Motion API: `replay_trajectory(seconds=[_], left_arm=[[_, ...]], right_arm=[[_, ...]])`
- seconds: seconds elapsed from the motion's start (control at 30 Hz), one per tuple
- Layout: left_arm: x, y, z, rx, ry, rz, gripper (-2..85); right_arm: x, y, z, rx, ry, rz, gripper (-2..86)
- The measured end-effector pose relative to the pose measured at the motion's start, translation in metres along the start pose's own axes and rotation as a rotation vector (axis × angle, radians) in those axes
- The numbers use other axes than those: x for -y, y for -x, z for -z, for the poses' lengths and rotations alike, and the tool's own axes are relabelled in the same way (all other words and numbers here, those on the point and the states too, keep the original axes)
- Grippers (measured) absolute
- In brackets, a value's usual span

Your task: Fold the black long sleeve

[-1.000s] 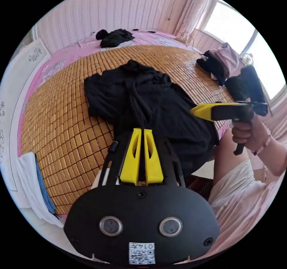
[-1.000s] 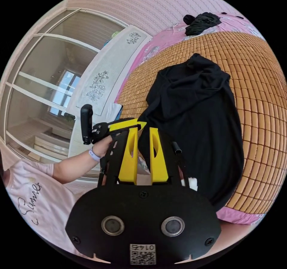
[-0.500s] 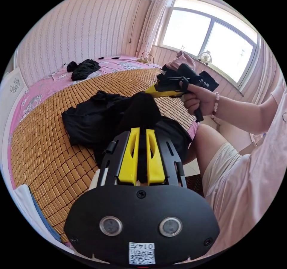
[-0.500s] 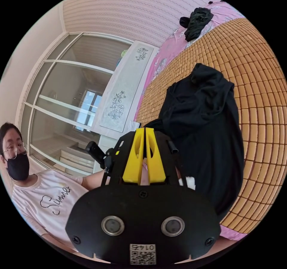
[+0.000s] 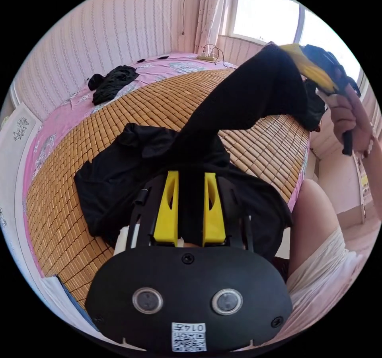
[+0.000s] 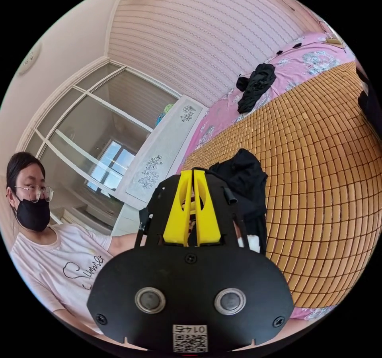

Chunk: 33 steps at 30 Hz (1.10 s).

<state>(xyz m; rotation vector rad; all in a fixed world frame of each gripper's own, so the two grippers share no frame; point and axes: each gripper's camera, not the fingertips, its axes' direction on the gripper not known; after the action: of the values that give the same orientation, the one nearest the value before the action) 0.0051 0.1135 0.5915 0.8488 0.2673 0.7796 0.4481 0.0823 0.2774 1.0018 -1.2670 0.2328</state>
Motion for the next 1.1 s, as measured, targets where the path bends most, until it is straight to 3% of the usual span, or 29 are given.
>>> replay_trajectory(seconds=[0.13, 0.23, 0.37, 0.47, 0.57, 0.7, 0.87, 0.97, 1.1], left_arm=[[0.008, 0.014, -0.06, 0.002, 0.329, -0.061, 0.8], [-0.001, 0.04, -0.038, -0.076, 0.235, 0.011, -0.7], [-0.042, 0.111, 0.062, -0.091, -0.077, 0.246, -0.9], [-0.106, 0.182, 0.14, 0.058, -0.241, 0.489, -0.9], [-0.157, 0.225, 0.18, 0.182, -0.2, 0.594, -0.5], [-0.155, 0.21, 0.169, 0.17, -0.059, 0.451, 3.6], [-0.068, 0.111, 0.086, -0.032, 0.031, 0.116, 11.3], [-0.012, 0.055, 0.037, -0.084, 0.079, -0.032, 11.8], [0.025, 0.033, -0.021, -0.023, 0.24, -0.034, 8.4]], right_arm=[[0.025, 0.003, 0.035, -0.111, -0.145, 0.015, 0.0], [0.042, 0.002, 0.06, -0.279, -0.227, 0.019, 0.1], [0.062, -0.011, 0.085, -0.395, -0.314, -0.034, 0.3], [0.075, -0.029, 0.092, -0.526, -0.322, -0.09, 0.7], [0.073, -0.049, 0.093, -0.644, -0.342, -0.185, 1.6], [0.065, -0.059, 0.038, -0.646, -0.127, -0.13, 4.4], [0.032, -0.042, -0.054, -0.539, 0.101, -0.016, 6.0], [-0.007, -0.031, -0.089, -0.464, 0.147, -0.002, 6.0], [-0.057, -0.033, -0.119, -0.398, 0.224, -0.067, 5.5]])
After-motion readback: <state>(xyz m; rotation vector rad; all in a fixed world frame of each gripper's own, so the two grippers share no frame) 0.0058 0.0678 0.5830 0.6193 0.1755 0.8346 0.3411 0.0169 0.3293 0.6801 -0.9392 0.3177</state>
